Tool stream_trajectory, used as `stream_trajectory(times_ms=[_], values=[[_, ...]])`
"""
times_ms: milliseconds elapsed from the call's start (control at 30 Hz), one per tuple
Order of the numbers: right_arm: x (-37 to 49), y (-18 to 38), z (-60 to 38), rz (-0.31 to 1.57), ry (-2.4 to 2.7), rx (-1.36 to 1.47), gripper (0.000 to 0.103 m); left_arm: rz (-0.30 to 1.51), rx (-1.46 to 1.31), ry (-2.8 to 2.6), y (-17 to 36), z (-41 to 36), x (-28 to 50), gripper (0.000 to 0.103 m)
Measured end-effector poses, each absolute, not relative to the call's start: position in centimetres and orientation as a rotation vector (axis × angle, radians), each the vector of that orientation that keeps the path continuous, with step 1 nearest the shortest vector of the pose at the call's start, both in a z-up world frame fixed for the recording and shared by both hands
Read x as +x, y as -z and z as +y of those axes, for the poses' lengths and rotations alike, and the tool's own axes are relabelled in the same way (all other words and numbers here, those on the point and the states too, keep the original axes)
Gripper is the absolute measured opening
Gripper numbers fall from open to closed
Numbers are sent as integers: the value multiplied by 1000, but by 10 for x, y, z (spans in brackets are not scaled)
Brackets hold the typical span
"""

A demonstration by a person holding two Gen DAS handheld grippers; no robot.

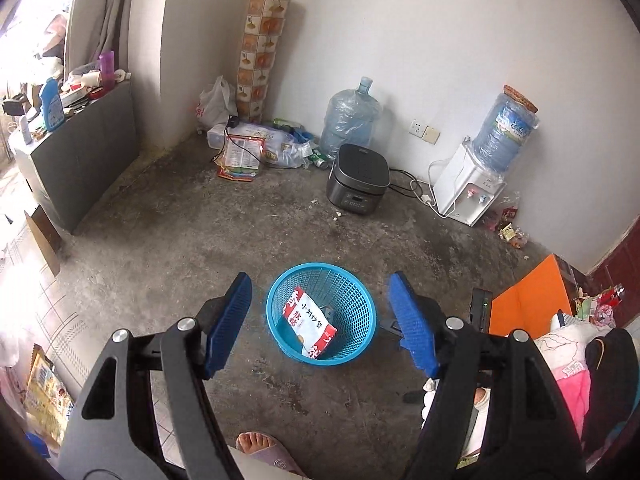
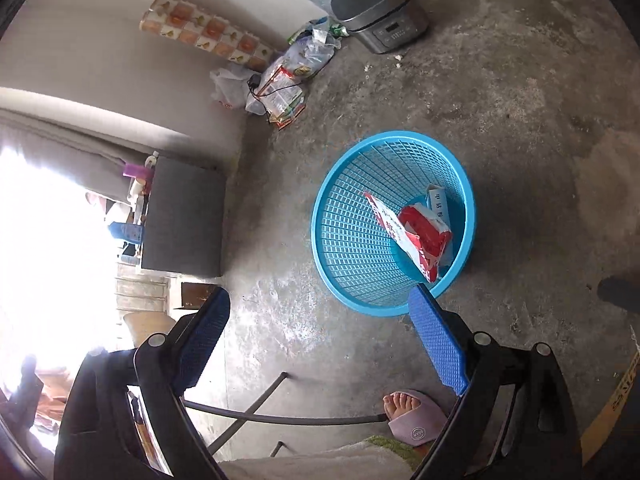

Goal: Collect trash
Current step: 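Open both tools to drop the box and bag into the wastebasket, then grasp the white tissue with the left tool while the right tool grasps the Pepsi bottle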

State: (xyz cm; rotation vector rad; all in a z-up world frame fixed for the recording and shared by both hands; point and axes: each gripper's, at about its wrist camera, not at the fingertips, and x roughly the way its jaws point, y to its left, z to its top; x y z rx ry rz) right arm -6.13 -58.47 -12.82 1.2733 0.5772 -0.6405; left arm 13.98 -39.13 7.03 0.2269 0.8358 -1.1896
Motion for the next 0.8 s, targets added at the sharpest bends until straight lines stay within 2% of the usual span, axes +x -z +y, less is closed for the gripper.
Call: stream_trajectory(times_ms=[67,167,333,567,800], values=[[-55,97,-567,578,622,1190,88,793,209,1190,-88,-359,138,73],[-46,59,-539,590,609,1080,96,731,195,1164,-111,-309,136,77],[-29,4,-488,630,608,883,96,651,142,1056,-139,-221,134,83],[14,-28,-388,757,419,618,96,582,92,876,-151,-116,123,83],[28,-44,-295,755,247,355,96,564,36,683,-148,-26,111,83]])
